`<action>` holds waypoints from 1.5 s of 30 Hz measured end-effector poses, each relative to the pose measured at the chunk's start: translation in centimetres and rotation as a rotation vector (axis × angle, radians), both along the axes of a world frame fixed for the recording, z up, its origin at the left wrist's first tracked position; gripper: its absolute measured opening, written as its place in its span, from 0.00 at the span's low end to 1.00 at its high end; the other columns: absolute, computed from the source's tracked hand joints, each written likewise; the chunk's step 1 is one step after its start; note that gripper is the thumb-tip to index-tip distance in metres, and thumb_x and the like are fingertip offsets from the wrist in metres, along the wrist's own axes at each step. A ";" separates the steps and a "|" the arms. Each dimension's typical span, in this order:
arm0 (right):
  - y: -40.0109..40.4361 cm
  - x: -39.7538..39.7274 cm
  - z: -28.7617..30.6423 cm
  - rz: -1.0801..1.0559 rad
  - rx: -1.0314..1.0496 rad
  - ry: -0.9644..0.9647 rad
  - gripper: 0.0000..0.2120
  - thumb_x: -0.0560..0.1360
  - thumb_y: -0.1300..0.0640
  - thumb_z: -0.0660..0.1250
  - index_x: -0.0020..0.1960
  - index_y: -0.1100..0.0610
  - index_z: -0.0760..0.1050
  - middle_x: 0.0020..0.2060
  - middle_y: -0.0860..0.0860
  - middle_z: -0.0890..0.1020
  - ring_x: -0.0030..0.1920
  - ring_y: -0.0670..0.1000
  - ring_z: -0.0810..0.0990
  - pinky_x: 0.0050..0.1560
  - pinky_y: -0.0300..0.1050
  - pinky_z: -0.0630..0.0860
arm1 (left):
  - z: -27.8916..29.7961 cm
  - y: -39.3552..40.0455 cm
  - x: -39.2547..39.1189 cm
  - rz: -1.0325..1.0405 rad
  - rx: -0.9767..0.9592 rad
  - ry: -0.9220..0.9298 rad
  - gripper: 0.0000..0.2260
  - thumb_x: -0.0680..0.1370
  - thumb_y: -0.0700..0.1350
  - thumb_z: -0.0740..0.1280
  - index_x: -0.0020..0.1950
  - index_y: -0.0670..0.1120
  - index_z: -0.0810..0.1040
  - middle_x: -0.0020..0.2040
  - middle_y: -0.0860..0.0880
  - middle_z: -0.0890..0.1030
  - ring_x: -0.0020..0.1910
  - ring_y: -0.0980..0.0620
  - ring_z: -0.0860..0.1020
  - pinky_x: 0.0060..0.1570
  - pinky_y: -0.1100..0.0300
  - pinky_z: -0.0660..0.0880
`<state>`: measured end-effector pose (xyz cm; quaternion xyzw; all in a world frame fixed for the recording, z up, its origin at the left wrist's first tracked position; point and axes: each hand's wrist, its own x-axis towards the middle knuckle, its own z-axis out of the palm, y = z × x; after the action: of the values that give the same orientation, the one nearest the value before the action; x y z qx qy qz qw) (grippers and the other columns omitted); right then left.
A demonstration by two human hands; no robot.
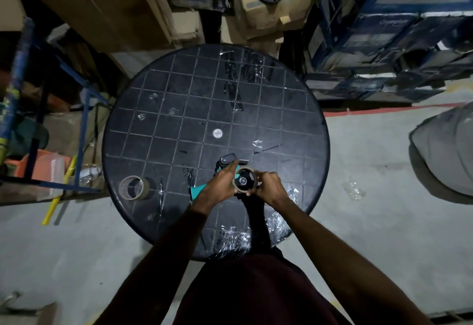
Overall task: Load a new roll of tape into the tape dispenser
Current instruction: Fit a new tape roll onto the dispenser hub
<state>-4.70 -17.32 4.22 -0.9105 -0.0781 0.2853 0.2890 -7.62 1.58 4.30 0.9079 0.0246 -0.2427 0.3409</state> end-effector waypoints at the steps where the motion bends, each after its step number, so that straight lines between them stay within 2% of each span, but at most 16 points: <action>1: 0.0 0.2 0.2 -0.007 -0.007 0.000 0.29 0.62 0.54 0.84 0.61 0.58 0.81 0.50 0.55 0.87 0.49 0.54 0.85 0.50 0.42 0.81 | 0.3 0.1 -0.4 0.048 0.008 -0.025 0.42 0.70 0.36 0.74 0.80 0.49 0.59 0.74 0.46 0.71 0.68 0.46 0.75 0.65 0.54 0.74; 3: 0.1 0.6 0.7 0.017 0.027 -0.007 0.35 0.61 0.56 0.84 0.65 0.61 0.77 0.54 0.58 0.85 0.52 0.57 0.84 0.53 0.46 0.81 | 0.5 0.3 -1.0 0.079 0.040 -0.030 0.37 0.70 0.38 0.74 0.77 0.48 0.65 0.70 0.45 0.75 0.67 0.46 0.75 0.66 0.53 0.74; 5: 0.3 1.0 0.9 0.105 0.029 -0.027 0.41 0.62 0.55 0.83 0.71 0.57 0.73 0.58 0.59 0.82 0.56 0.59 0.82 0.56 0.47 0.80 | 0.6 0.4 -1.2 0.039 0.059 0.003 0.37 0.68 0.42 0.74 0.76 0.51 0.65 0.68 0.45 0.76 0.65 0.45 0.76 0.64 0.49 0.76; 7: 0.5 1.4 0.8 0.196 -0.028 -0.040 0.39 0.63 0.56 0.82 0.72 0.53 0.72 0.57 0.58 0.81 0.57 0.58 0.81 0.56 0.42 0.75 | 0.7 0.1 -1.2 0.003 0.088 0.041 0.41 0.68 0.45 0.76 0.78 0.52 0.61 0.70 0.45 0.74 0.65 0.44 0.76 0.61 0.46 0.77; 10: 0.9 1.9 0.3 0.225 -0.060 -0.029 0.38 0.64 0.60 0.81 0.72 0.53 0.73 0.56 0.57 0.80 0.56 0.58 0.80 0.55 0.43 0.75 | 1.0 -0.9 -1.3 -0.024 0.137 0.045 0.43 0.72 0.41 0.76 0.81 0.47 0.56 0.73 0.42 0.71 0.65 0.42 0.77 0.61 0.47 0.76; 15: 1.1 2.0 -0.1 0.212 -0.096 -0.009 0.31 0.67 0.60 0.79 0.68 0.54 0.76 0.54 0.56 0.80 0.54 0.58 0.82 0.53 0.45 0.77 | 0.2 -1.3 -1.6 0.001 0.122 0.054 0.41 0.74 0.33 0.71 0.82 0.45 0.54 0.67 0.43 0.76 0.55 0.47 0.82 0.57 0.49 0.78; 18: 1.6 2.2 0.7 0.269 -0.140 -0.004 0.35 0.65 0.60 0.80 0.70 0.53 0.73 0.58 0.58 0.78 0.57 0.61 0.81 0.55 0.48 0.78 | 0.9 -1.0 -0.4 -0.021 0.147 0.067 0.36 0.71 0.43 0.76 0.76 0.46 0.66 0.65 0.43 0.79 0.60 0.42 0.80 0.57 0.49 0.78; 20: 1.8 2.2 1.4 0.335 -0.133 -0.017 0.43 0.63 0.61 0.80 0.75 0.52 0.68 0.66 0.57 0.74 0.61 0.62 0.79 0.60 0.52 0.78 | 1.8 -0.5 0.7 -0.064 0.168 0.041 0.29 0.67 0.50 0.78 0.67 0.48 0.75 0.61 0.45 0.81 0.59 0.44 0.81 0.54 0.54 0.78; 21: 1.8 2.1 1.4 0.365 -0.127 -0.017 0.46 0.63 0.62 0.80 0.77 0.50 0.64 0.71 0.56 0.71 0.63 0.61 0.78 0.62 0.53 0.78 | 2.0 -0.2 1.1 -0.096 0.186 0.001 0.29 0.67 0.51 0.78 0.66 0.48 0.76 0.62 0.45 0.80 0.61 0.44 0.79 0.56 0.55 0.77; 24: 2.1 1.9 1.7 0.451 -0.157 -0.010 0.45 0.66 0.59 0.78 0.78 0.46 0.62 0.76 0.54 0.64 0.66 0.62 0.76 0.66 0.54 0.75 | 1.8 0.7 1.4 -0.202 0.328 -0.087 0.43 0.66 0.49 0.78 0.77 0.45 0.64 0.77 0.43 0.64 0.74 0.41 0.64 0.70 0.47 0.67; 26: 2.4 1.8 1.3 0.471 -0.161 0.003 0.43 0.67 0.56 0.77 0.78 0.46 0.62 0.76 0.54 0.62 0.64 0.64 0.76 0.66 0.54 0.75 | 1.0 1.1 1.2 -0.205 0.370 -0.025 0.47 0.68 0.47 0.77 0.81 0.47 0.55 0.81 0.42 0.54 0.78 0.37 0.55 0.75 0.42 0.61; 30: 2.7 1.8 1.2 0.506 -0.192 0.018 0.44 0.68 0.56 0.74 0.80 0.48 0.58 0.75 0.57 0.60 0.62 0.66 0.75 0.64 0.55 0.76 | 0.2 1.2 0.6 -0.174 0.300 0.088 0.49 0.69 0.37 0.75 0.82 0.49 0.48 0.82 0.41 0.41 0.79 0.35 0.53 0.76 0.45 0.61; 33: 3.0 1.8 1.9 0.519 -0.221 -0.012 0.42 0.72 0.57 0.72 0.81 0.50 0.55 0.75 0.58 0.60 0.63 0.66 0.73 0.64 0.56 0.75 | -0.1 1.3 0.3 -0.153 0.257 0.063 0.49 0.71 0.35 0.73 0.83 0.51 0.45 0.81 0.41 0.39 0.79 0.37 0.57 0.73 0.48 0.66; 38: 3.7 4.2 2.3 0.401 -0.217 -0.029 0.39 0.74 0.57 0.72 0.80 0.52 0.56 0.72 0.59 0.63 0.65 0.66 0.72 0.65 0.57 0.74 | -0.4 1.8 2.2 -0.049 0.248 0.044 0.50 0.72 0.45 0.76 0.83 0.53 0.45 0.81 0.40 0.41 0.76 0.34 0.63 0.69 0.47 0.71; 42: 5.5 8.4 2.2 0.308 -0.180 -0.004 0.37 0.74 0.60 0.71 0.79 0.54 0.59 0.69 0.61 0.66 0.66 0.66 0.72 0.67 0.54 0.72 | -0.5 2.4 5.3 0.082 0.261 0.082 0.51 0.71 0.47 0.78 0.83 0.51 0.45 0.80 0.37 0.44 0.75 0.33 0.64 0.66 0.43 0.72; 45: 7.0 11.6 1.9 0.334 -0.194 -0.061 0.39 0.74 0.59 0.73 0.80 0.55 0.58 0.68 0.61 0.67 0.65 0.66 0.74 0.67 0.54 0.72 | -1.1 3.4 7.7 0.137 0.287 0.066 0.50 0.72 0.49 0.77 0.83 0.50 0.46 0.80 0.35 0.46 0.76 0.31 0.61 0.69 0.41 0.70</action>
<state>6.90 -10.32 6.16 -0.9166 -0.2091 0.3078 0.1458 0.06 4.94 3.17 0.9349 0.1321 -0.2428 0.2224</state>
